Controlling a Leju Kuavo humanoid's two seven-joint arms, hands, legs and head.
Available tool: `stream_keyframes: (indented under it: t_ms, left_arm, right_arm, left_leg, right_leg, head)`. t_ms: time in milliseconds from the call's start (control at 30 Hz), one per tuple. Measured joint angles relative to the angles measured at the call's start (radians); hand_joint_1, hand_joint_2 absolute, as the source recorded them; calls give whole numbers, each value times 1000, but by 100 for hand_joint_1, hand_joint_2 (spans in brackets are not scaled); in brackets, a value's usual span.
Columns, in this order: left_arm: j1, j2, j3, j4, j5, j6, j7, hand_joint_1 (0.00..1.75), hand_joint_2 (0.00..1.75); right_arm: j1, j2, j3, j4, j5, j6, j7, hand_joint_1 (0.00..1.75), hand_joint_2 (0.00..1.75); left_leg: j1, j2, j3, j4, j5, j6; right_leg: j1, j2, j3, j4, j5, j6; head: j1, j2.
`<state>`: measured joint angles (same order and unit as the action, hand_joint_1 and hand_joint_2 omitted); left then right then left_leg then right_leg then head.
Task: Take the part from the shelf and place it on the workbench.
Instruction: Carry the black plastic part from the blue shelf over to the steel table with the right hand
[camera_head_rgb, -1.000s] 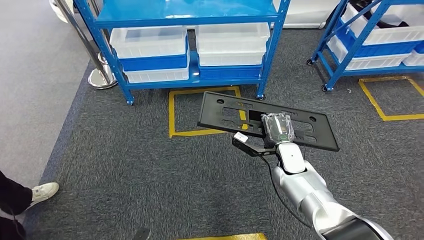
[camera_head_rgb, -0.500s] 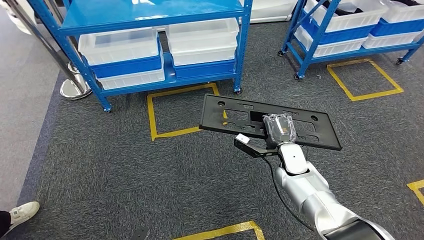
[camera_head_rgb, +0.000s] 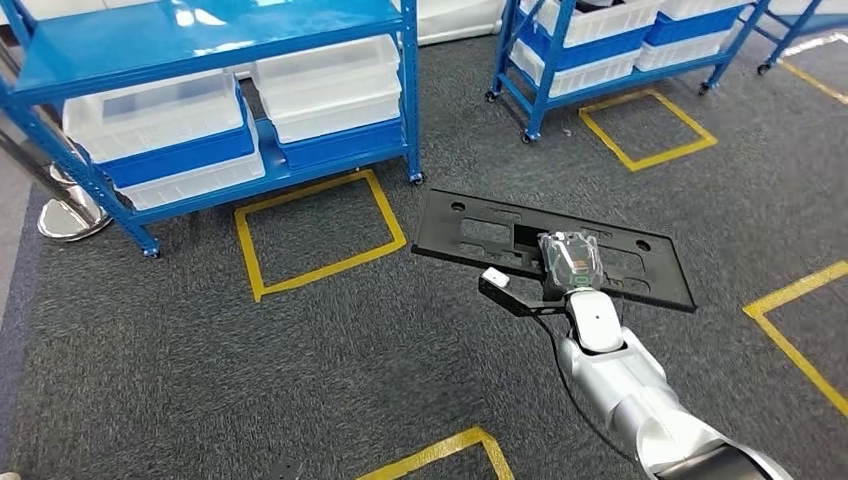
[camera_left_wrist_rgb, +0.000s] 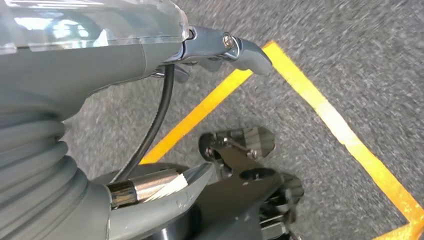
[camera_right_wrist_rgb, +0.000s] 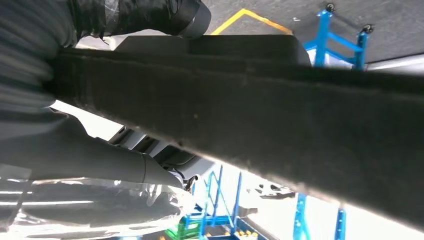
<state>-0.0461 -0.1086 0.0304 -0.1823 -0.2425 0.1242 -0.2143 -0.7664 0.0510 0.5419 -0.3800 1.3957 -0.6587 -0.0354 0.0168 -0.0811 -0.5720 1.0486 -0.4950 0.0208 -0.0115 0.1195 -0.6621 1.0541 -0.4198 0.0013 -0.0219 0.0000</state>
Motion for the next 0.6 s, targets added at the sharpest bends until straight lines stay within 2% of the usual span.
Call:
stream_keyframes:
  t_ms: [33,67,100,133,200,233,267,300,333,400,433,467,500,567,600]
  left_arm:
    - [0,0,0,0,-4,-1,0,0,175]
    - [-1,0,0,0,-8,-3,1,0,175]
    - [-1,1,-1,0,-12,-3,2,0,175]
    - [-2,1,-1,0,-16,-4,2,0,175]
    - [-1,2,-2,0,-20,-4,3,0,175]
    - [0,2,-2,0,-22,-4,3,0,175]
    - [1,3,-2,0,-22,-4,3,0,175]
    - [1,3,-2,0,-23,-4,3,0,175]
    - [1,3,-2,0,-23,-4,3,0,175]
    - [1,3,-2,0,-23,-4,2,0,175]
    - [0,4,-2,0,-24,-4,2,0,175]
    - [-1,4,-2,0,-25,-4,2,0,175]
    - [-1,4,-2,0,-27,-4,2,0,175]
    - [-2,4,-3,0,-29,-3,3,0,175]
    - [-3,5,-3,0,-29,-3,3,0,175]
  right_arm:
    - [0,-6,0,-1,2,0,0,175,175]
    - [1,-12,0,-1,3,0,0,175,175]
    - [1,-18,0,-1,5,1,0,175,175]
    - [-1,-24,0,-2,7,2,0,175,175]
    - [-7,-28,0,-3,13,3,2,175,175]
    - [-8,-30,0,-3,15,3,2,175,175]
    - [-8,-32,0,-3,17,4,3,175,175]
    - [-7,-36,0,-3,17,4,3,175,175]
    - [-7,-39,0,-3,18,4,3,175,175]
    - [-12,-44,0,-4,18,3,5,175,175]
    - [-16,-45,0,-4,18,3,6,175,175]
    - [-18,-46,0,-5,19,3,7,175,175]
    - [-20,-48,0,-6,19,3,8,175,175]
    - [-18,-55,-1,-6,19,3,9,175,175]
    - [-19,-58,-1,-7,20,3,10,175,175]
  left_leg:
    - [-1,11,2,-9,3,1]
    - [0,24,5,-17,11,3]
    - [2,38,9,-27,18,8]
    - [4,52,12,-38,26,12]
    - [5,79,14,-45,31,18]
    - [4,92,13,-45,31,19]
    - [4,106,12,-44,30,18]
    - [4,119,12,-42,29,17]
    - [5,131,12,-40,27,15]
    - [4,152,13,-34,20,6]
    - [1,162,13,-31,16,0]
    - [-2,171,13,-29,13,-6]
    - [-5,180,14,-28,11,-12]
    - [-4,192,16,-28,7,-24]
    - [-2,182,13,-21,-2,-29]
  right_leg:
    - [-2,13,-4,-5,6,9]
    - [-3,15,-7,-7,9,17]
    - [-1,-1,-13,1,2,22]
    - [1,-28,-27,28,-17,27]
    - [-1,-89,-76,135,-77,34]
    - [-5,-103,-102,195,-101,38]
    - [-8,-111,-117,232,-110,43]
    - [-12,-116,-114,235,-103,46]
    - [-16,-122,-93,201,-80,49]
    - [-14,-158,-18,72,-29,49]
    - [-11,-175,9,21,-15,44]
    - [-6,-186,22,-7,-10,38]
    - [-1,-186,22,-14,-14,31]
    - [-2,-163,19,-16,-9,17]
    - [-5,-154,19,-18,-7,10]
  head:
    - [0,0]
    - [0,0]
    - [3,0]
    - [6,0]
    - [12,0]
    - [13,0]
    - [13,0]
    - [13,0]
    - [13,0]
    - [13,0]
    - [13,0]
    - [12,0]
    - [11,0]
    - [10,0]
    - [10,0]
